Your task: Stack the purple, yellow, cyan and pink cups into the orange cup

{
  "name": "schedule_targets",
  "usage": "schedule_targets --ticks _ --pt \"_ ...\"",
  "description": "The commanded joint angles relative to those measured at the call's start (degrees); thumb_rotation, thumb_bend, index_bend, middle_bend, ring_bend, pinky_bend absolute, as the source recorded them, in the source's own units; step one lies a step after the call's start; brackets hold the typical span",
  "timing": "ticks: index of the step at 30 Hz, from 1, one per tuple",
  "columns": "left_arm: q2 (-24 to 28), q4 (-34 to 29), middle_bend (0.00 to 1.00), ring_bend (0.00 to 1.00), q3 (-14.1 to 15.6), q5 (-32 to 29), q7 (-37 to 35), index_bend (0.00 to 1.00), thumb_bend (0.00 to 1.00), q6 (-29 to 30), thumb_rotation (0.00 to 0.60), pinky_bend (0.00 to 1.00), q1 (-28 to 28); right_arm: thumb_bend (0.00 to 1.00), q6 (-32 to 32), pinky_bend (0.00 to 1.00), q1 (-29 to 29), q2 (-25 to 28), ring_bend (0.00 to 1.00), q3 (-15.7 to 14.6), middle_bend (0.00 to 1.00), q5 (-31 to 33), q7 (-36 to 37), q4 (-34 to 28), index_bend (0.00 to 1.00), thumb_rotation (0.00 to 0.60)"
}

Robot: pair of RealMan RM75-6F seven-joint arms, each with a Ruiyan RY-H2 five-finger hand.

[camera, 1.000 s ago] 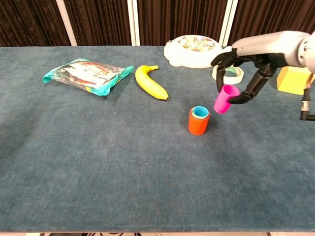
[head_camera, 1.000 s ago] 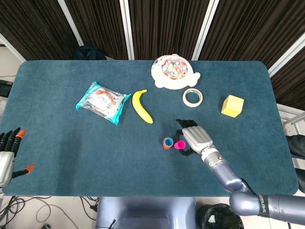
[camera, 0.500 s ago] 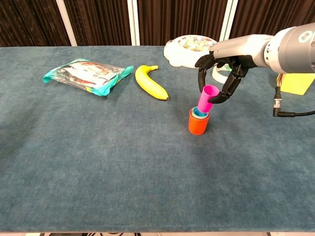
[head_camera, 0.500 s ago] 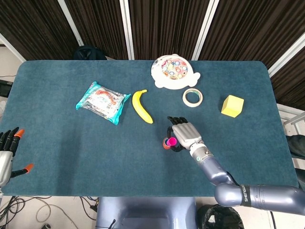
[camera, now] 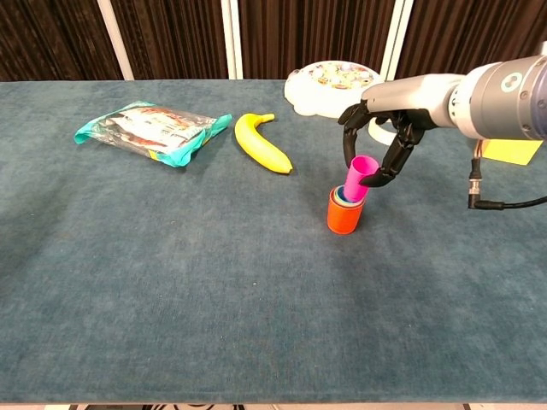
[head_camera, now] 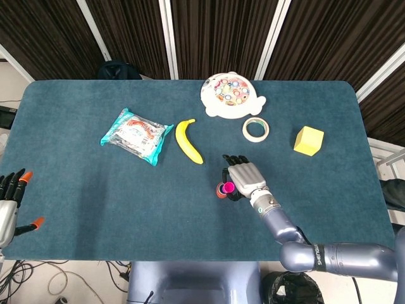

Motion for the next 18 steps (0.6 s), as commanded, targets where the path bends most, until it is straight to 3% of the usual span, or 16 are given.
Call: schedule_targets --ticks 1,9,18 --pt "-0.01 0.03 0.00 0.00 0.01 -0.04 0.06 0.00 0.00 -0.08 0.600 0.04 -0.02 0.39 0.19 0.05 0.06 -0.34 0.05 -0.15 0.00 -0.13 0.31 0.36 0.50 0.600" --pt "-0.17 0.13 0.00 0.00 0.02 -0.03 0.27 0.00 0.00 -0.17 0.600 0.04 -0.10 0.39 0.14 0.05 0.29 -1.03 0.05 -0.80 0.00 -0.12 0.77 1.26 0.47 0.600" --pt "-0.18 0.12 0.00 0.00 -0.04 -0.15 0.32 0.00 0.00 -0.12 0.600 0.04 -0.07 0.37 -0.50 0.05 0.09 -0.94 0.01 -1.65 0.00 -0.53 1.63 1.11 0.02 0.600"
